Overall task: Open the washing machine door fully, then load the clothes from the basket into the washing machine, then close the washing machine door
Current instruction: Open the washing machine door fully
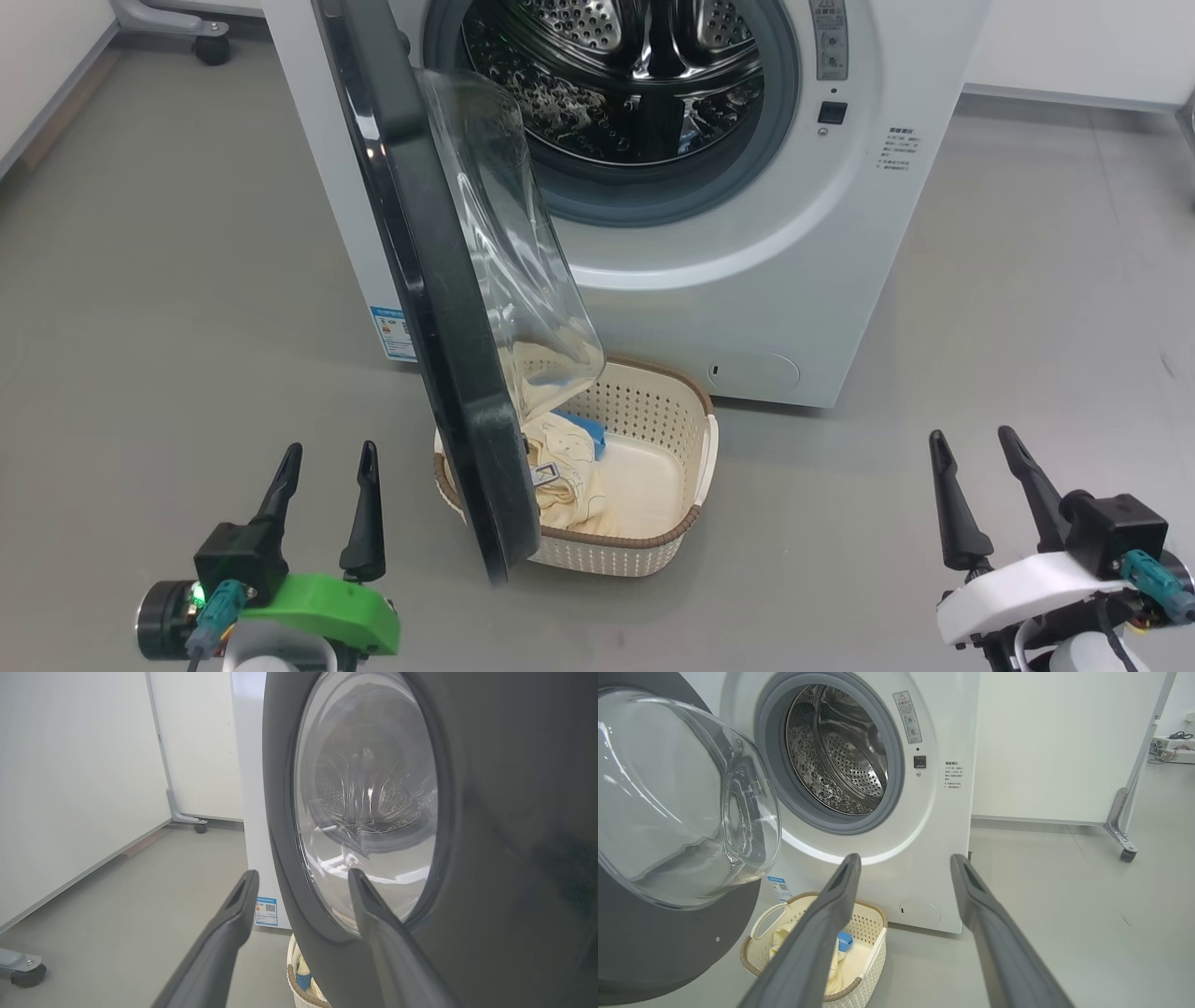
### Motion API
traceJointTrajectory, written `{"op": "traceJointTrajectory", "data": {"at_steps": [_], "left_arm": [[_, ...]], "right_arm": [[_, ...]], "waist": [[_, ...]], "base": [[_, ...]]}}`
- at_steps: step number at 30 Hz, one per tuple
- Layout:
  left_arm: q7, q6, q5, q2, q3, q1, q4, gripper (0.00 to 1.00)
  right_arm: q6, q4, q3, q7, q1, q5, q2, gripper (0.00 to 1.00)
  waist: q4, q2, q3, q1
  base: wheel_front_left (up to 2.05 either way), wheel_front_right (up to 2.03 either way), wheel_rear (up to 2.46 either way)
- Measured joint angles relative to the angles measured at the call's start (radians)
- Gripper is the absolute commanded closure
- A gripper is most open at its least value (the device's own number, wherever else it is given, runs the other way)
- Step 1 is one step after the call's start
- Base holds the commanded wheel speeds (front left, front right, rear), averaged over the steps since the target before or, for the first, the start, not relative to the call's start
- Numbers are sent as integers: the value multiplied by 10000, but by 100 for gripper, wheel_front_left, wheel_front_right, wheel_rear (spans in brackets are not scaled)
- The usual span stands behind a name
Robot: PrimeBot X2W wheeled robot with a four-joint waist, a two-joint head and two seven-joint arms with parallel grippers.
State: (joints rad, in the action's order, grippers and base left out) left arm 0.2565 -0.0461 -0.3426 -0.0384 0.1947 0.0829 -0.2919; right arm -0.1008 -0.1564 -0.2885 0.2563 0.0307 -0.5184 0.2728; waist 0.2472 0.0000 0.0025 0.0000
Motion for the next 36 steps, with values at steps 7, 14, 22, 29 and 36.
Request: {"op": "traceJointTrajectory", "data": {"at_steps": [7, 14, 22, 29, 36], "left_arm": [[0, 29, 12, 0, -36, 0, -42, 0], [0, 42, 12, 0, -46, -1, -144, 0], [0, 84, 86, 0, -48, -5, -205, 100], [0, 86, 121, 0, -56, -8, -222, 100], [0, 71, 360, 0, -261, 5, 65, 100]], "right_arm": [[-75, 29, 173, 0, 363, 380, -290, 0], [-79, 31, 194, 0, 630, 686, -529, 0], [-92, 54, 364, 0, 676, 918, -633, 0], [-92, 71, 477, 0, 861, 1095, -819, 0], [-92, 92, 560, 0, 862, 1248, -836, 0]], "waist": [[-47, 0, -11, 0], [-80, 0, -65, 0], [-105, 0, -103, 0], [-119, 0, -116, 0], [-114, 0, -122, 0]], "base": [[0, 0, 0], [0, 0, 0], [0, 0, 0], [0, 0, 0], [0, 0, 0]]}}
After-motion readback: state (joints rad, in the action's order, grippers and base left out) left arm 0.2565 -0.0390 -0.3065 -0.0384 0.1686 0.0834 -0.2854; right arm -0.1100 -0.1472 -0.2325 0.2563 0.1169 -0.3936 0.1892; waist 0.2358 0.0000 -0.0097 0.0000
